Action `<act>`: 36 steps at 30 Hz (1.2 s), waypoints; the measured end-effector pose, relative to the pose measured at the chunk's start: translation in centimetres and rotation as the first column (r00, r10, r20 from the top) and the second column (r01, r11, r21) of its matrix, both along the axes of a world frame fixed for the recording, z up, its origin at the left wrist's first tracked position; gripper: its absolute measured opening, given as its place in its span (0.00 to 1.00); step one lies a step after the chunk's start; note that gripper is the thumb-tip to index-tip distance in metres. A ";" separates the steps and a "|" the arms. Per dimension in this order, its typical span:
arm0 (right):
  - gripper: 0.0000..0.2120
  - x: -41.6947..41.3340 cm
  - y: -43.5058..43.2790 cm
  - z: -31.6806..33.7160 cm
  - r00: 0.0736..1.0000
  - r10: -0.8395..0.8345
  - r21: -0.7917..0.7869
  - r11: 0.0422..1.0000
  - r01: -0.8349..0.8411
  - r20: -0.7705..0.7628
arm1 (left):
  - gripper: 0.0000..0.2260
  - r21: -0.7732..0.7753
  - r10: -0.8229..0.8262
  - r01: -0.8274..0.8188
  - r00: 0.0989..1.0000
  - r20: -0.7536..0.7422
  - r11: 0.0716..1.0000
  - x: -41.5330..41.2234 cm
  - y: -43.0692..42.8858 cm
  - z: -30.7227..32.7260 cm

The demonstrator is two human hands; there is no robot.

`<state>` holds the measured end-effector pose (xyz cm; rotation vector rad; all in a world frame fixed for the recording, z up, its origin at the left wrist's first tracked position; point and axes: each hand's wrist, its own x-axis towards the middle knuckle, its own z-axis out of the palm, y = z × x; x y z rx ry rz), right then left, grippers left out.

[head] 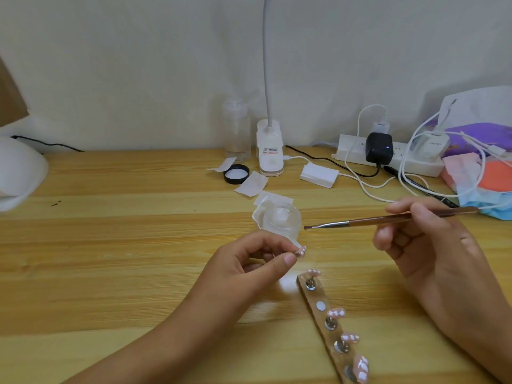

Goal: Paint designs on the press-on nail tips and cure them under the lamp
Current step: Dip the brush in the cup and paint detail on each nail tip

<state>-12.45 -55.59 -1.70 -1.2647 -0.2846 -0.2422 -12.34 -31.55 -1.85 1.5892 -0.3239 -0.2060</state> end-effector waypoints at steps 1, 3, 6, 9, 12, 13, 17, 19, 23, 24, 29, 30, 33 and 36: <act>0.09 0.0 0.0 0.0 1.000 0.017 0.014 1.000 -0.017 -0.014 | 0.05 -0.005 0.000 0.000 1.000 -0.002 1.000 0.0 0.0 0.0; 0.03 0.0 -0.1 -0.1 0.999 0.027 0.033 0.999 -0.026 -0.044 | 0.06 -0.010 0.003 -0.003 1.000 -0.006 1.000 0.0 0.0 0.0; 0.04 -0.3 0.0 0.0 0.994 0.005 0.032 0.999 -0.002 -0.107 | 0.04 -0.002 0.014 -0.014 1.000 -0.004 1.000 0.1 0.0 -0.1; 0.09 -0.3 0.3 0.1 0.990 -0.036 0.030 0.999 0.041 -0.134 | 0.03 -0.024 0.002 -0.002 1.000 -0.016 1.000 0.1 0.0 -0.1; 0.06 -0.3 0.4 0.1 0.988 -0.052 0.038 0.998 0.058 -0.144 | 0.03 -0.026 -0.005 0.004 1.000 -0.019 1.000 0.1 0.0 -0.1; 0.07 -0.3 0.4 0.0 0.989 -0.045 0.028 0.998 0.049 -0.139 | 0.03 -0.026 -0.008 0.008 1.000 -0.018 1.000 0.1 0.0 -0.1; 0.19 -0.4 0.5 0.1 0.990 -0.011 -0.025 1.000 0.007 -0.140 | 0.03 -0.027 -0.012 0.012 1.000 -0.020 1.000 0.1 0.0 -0.2; 0.19 -0.4 0.6 0.1 0.989 -0.002 -0.051 0.999 -0.006 -0.145 | 0.03 -0.025 -0.009 0.008 1.000 -0.022 1.000 0.1 0.0 -0.3; 0.17 -0.6 0.7 0.0 0.987 -0.047 -0.073 0.997 0.036 -0.152 | 0.03 -0.033 -0.023 0.022 1.000 -0.019 0.999 0.1 0.0 -0.3; 0.14 -0.6 0.8 0.1 0.986 -0.068 -0.076 0.995 0.057 -0.152 | 0.03 -0.032 -0.026 0.025 1.000 -0.014 0.999 0.1 0.0 -0.3; 0.06 -0.6 0.7 0.1 0.983 -0.140 -0.041 0.990 0.136 -0.117 | 0.03 -0.021 -0.004 0.004 1.000 -0.004 1.000 0.1 0.0 -0.3; 0.05 -0.6 0.7 0.1 0.986 -0.133 -0.029 0.991 0.131 -0.102 | 0.02 -0.020 -0.005 0.004 1.000 -0.007 1.000 0.2 0.0 -0.3; 0.11 -0.8 0.7 0.2 0.994 -0.076 -0.033 0.997 0.073 -0.075 | 0.01 -0.008 -0.003 0.002 1.000 -0.021 1.000 0.2 0.0 -0.4; 0.18 -0.8 0.7 0.1 0.994 -0.065 -0.074 0.996 0.059 -0.085 | 0.03 0.007 -0.001 0.001 1.000 -0.025 1.000 0.1 0.1 -0.4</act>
